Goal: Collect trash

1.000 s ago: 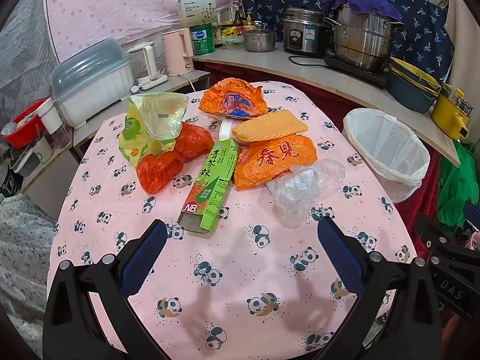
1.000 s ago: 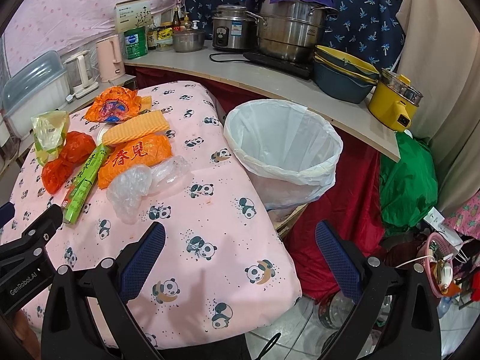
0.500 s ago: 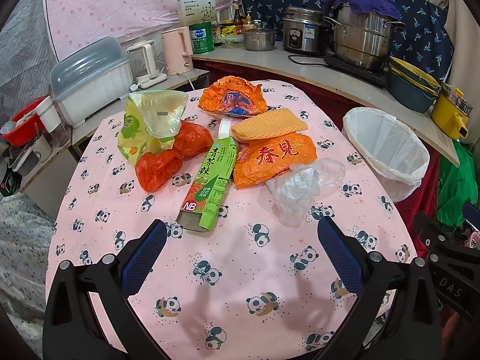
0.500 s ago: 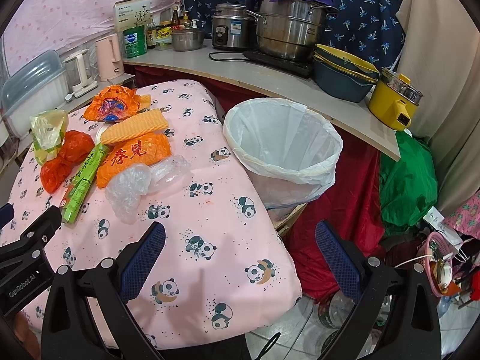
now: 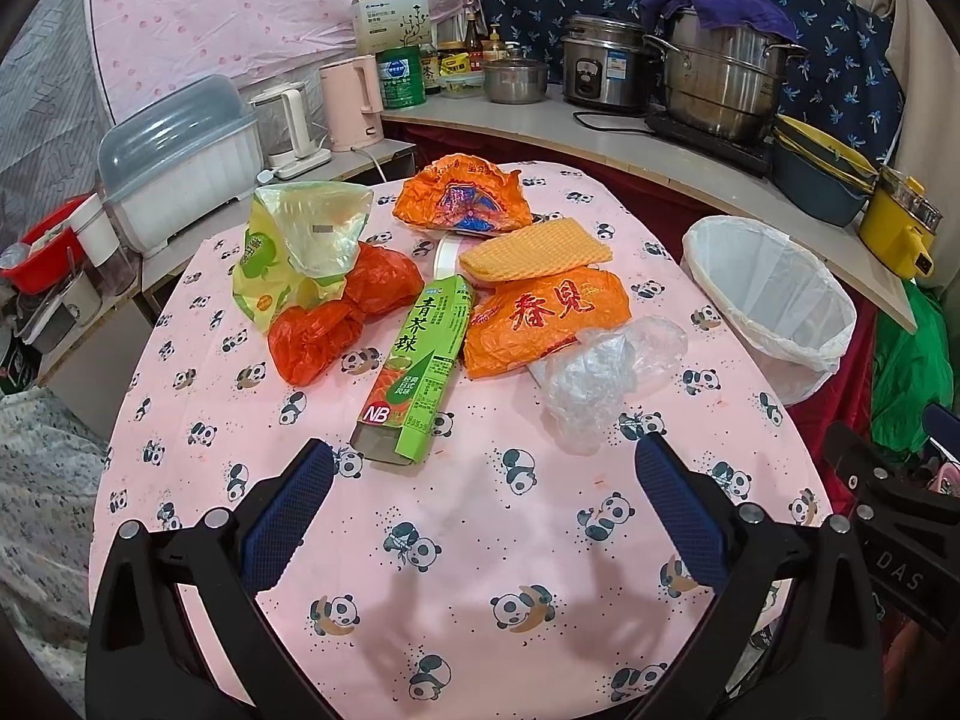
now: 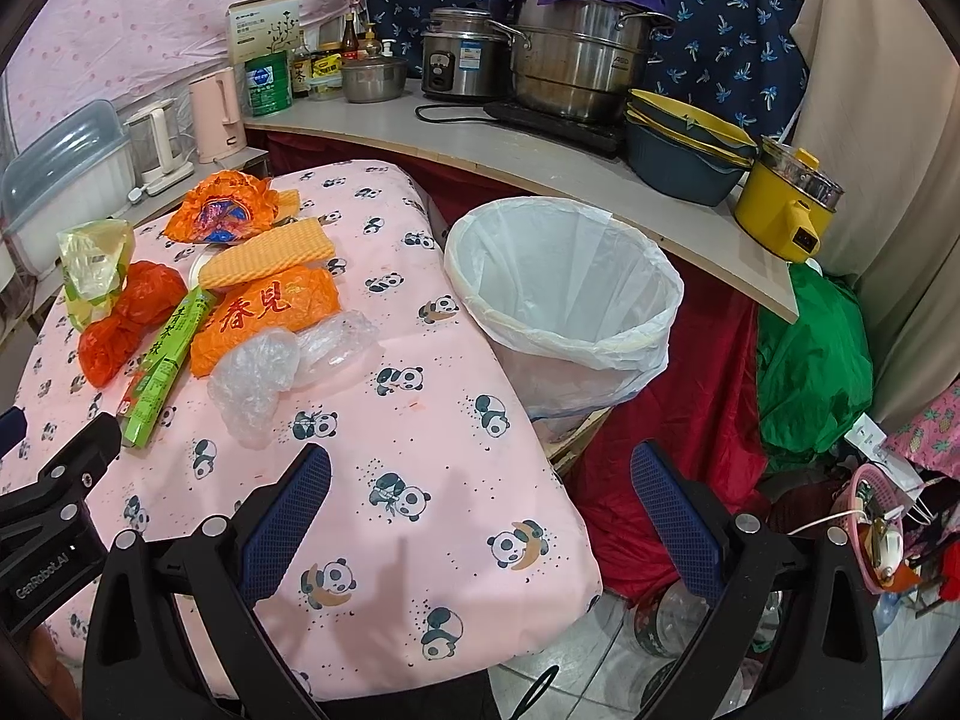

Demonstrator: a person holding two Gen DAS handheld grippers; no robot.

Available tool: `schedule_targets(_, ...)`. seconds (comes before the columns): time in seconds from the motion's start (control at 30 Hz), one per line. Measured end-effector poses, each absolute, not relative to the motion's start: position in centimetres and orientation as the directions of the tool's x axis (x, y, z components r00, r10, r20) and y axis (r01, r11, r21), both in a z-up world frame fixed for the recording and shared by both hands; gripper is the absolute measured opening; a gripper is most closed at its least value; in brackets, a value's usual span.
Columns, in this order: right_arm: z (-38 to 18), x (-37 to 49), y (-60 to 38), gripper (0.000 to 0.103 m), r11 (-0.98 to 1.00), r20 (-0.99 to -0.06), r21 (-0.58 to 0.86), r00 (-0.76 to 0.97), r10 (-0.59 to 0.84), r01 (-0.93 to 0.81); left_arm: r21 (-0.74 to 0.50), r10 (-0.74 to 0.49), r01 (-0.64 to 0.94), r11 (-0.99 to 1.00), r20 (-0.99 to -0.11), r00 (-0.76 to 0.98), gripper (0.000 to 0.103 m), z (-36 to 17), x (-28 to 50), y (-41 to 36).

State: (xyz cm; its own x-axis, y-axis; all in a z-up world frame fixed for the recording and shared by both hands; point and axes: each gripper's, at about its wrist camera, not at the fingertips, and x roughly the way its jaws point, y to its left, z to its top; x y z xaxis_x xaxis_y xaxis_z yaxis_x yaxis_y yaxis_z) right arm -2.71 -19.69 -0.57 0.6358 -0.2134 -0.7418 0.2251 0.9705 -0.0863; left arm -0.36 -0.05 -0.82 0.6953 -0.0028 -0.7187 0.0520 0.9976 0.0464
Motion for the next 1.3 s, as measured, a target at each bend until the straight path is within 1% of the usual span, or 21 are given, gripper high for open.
schedule_targets(0.93, -1.1, -2.4, -20.2, 0.096, 0.969, -0.743, -0.075, 0.634, -0.212, 0.236, 0.037, -0.007, 0.049, 0.998, -0.721, 0.693, 0.096, -1.0, 0.0, -0.2)
schedule_targets(1.13, -1.5, -1.0, -19.5, 0.096, 0.973, -0.747, -0.049, 0.638, -0.185, 0.225, 0.002, -0.008, 0.014, 1.000, -0.739, 0.674, 0.096, -1.9, 1.0, 2.3)
schedule_targets(1.3, -1.9, 1.2, -18.0, 0.096, 0.983, -0.746, -0.022, 0.652, -0.138, 0.183, -0.022, 0.019, -0.053, 0.998, -0.752, 0.658, 0.096, -3.0, 2.1, 5.2)
